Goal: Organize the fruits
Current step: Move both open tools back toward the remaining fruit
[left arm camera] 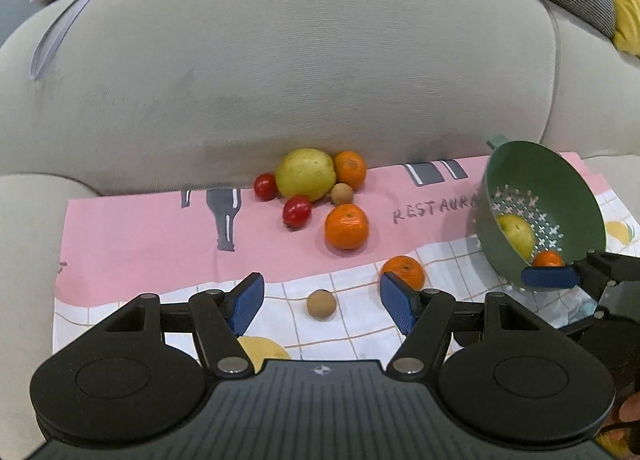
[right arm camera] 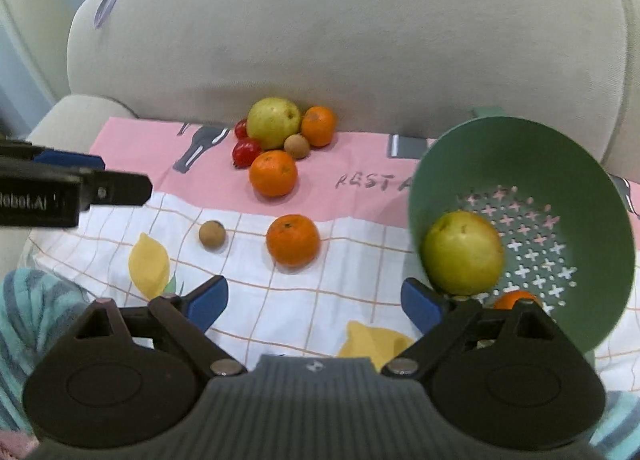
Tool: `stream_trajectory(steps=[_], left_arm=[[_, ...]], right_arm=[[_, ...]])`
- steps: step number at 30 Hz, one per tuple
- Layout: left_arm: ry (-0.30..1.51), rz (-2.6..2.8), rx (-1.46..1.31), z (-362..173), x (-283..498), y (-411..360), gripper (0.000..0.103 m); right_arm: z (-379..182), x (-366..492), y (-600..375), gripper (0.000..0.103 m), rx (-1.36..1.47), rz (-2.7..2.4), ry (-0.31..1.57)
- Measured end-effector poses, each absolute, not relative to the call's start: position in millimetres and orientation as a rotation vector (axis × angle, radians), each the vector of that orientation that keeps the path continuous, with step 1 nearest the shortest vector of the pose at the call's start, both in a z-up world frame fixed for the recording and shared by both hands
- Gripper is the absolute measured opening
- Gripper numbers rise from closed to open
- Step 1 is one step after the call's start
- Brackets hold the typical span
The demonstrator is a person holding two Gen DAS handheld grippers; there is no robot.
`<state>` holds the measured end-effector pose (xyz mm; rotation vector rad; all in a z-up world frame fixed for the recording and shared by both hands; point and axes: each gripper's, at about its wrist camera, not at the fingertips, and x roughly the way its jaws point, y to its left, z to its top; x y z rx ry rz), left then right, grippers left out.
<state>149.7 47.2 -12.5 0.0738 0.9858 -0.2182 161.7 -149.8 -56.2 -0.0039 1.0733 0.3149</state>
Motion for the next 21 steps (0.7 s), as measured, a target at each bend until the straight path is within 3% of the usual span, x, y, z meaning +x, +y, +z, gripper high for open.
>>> stream_trajectory(steps=[14, 21], left_arm=[[1.047, -0.19, -0.006, -53, 177, 78, 0.078], [1.079, -0.185, -0.001, -69, 189, 81, 0.078]], right_arm=[[-89, 187, -126, 0.088, -0.032, 0.349, 1.063], [-101, 206, -113, 0.075, -0.063, 0.37, 1.054]])
